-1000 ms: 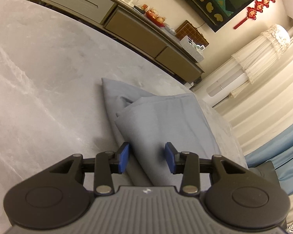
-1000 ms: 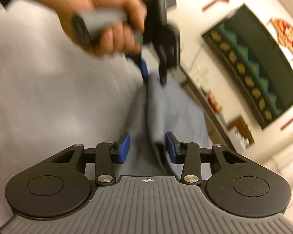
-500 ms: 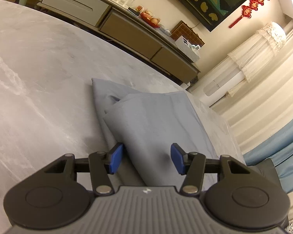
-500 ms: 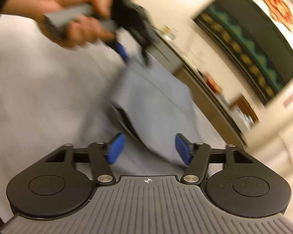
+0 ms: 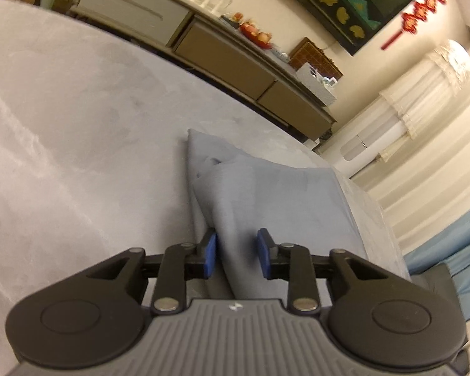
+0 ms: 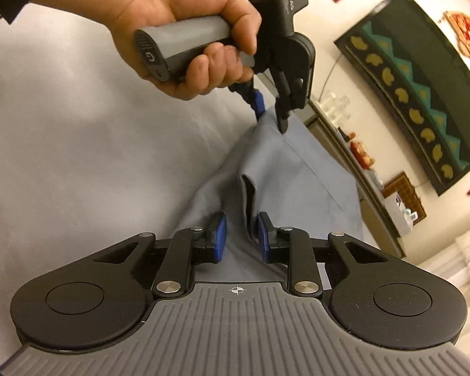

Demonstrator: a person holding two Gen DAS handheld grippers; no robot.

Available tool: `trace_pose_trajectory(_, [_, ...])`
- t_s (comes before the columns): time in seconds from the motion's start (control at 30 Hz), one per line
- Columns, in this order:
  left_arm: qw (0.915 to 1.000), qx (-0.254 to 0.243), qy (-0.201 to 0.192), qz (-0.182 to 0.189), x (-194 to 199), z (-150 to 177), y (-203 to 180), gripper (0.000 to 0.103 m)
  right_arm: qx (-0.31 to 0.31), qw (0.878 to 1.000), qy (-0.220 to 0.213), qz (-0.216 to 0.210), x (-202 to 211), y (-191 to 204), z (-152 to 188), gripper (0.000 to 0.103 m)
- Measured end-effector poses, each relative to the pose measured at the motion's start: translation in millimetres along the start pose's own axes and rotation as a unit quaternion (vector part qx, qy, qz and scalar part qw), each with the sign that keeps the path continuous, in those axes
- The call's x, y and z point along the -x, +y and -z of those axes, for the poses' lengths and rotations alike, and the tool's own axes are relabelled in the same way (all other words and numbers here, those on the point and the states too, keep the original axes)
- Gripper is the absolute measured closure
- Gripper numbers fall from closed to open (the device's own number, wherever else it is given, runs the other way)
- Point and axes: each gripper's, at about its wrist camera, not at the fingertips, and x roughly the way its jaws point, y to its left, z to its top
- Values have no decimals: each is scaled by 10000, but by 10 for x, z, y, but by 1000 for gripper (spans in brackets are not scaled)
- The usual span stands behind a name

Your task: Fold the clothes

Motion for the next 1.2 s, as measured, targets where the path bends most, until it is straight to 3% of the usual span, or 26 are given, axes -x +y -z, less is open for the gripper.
trace_pose_trajectory(0.1, [9999,-39,-92,-87,45,-26,-2,65,227,9995,195,-105,-71,-116,212,89])
trace_pose_trajectory(0.13, [9997,-48,-204,-126,84,-44,0,64,296,9992,265,-90,-82,-162,297,98])
trace_pose_trajectory(0.23, [9992,54,-401,-58,127,-111,28,62,527,9976,449,23,-72,-267,569,97])
trace_pose_trajectory(0.33, [9988,171,-454,32,118,-190,92,62,340,9973,646,-4,-28,-414,605,97])
trace_pose_trajectory(0.37, [9987,210,-464,76,111,-215,111,62,242,9981,562,69,40,-446,555,94])
trace_pose_trajectory(0.4, [9987,228,-408,188,97,-227,123,62,156,9989,387,197,132,-464,483,85])
trace_pose_trajectory(0.43, [9986,243,-346,306,82,-238,135,61,81,9993,204,311,214,-460,396,68])
trace_pose_trajectory(0.5, [9990,199,-219,331,77,-254,135,60,42,9992,-48,398,281,-397,236,54])
trace_pose_trajectory(0.6, [9992,350,-98,141,144,-304,188,56,33,9988,-196,444,227,-296,73,44])
trace_pose_trajectory(0.67, [9983,531,2,228,182,-300,248,43,23,9986,-128,503,113,-268,49,44])
trace_pose_trajectory(0.73, [9974,618,143,356,165,-289,269,42,-75,9985,-37,549,11,-313,65,44])
trace_pose_trajectory(0.83, [9960,534,432,574,-20,-269,189,40,-391,9981,74,470,-95,-462,78,51])
trace_pose_trajectory(0.9, [9975,320,412,473,-128,-274,96,44,-617,9976,127,284,-129,-536,78,62])
trace_pose_trajectory(0.93, [9988,84,293,386,-152,-281,34,62,-683,9974,148,191,-135,-548,73,71])
trace_pose_trajectory(0.97, [9991,-102,175,382,-146,-291,-4,71,-707,9972,171,157,-136,-541,74,77])
trace_pose_trajectory(1.0, [9987,-231,50,461,-119,-301,-28,74,-708,9972,169,161,-132,-535,75,90])
trace_pose_trajectory(1.1, [9960,-507,-250,691,-28,-355,-100,81,-730,9972,73,159,-102,-550,72,92])
trace_pose_trajectory(1.2, [9969,-509,-220,557,-125,-376,-58,82,-630,9979,6,130,-112,-516,50,92])
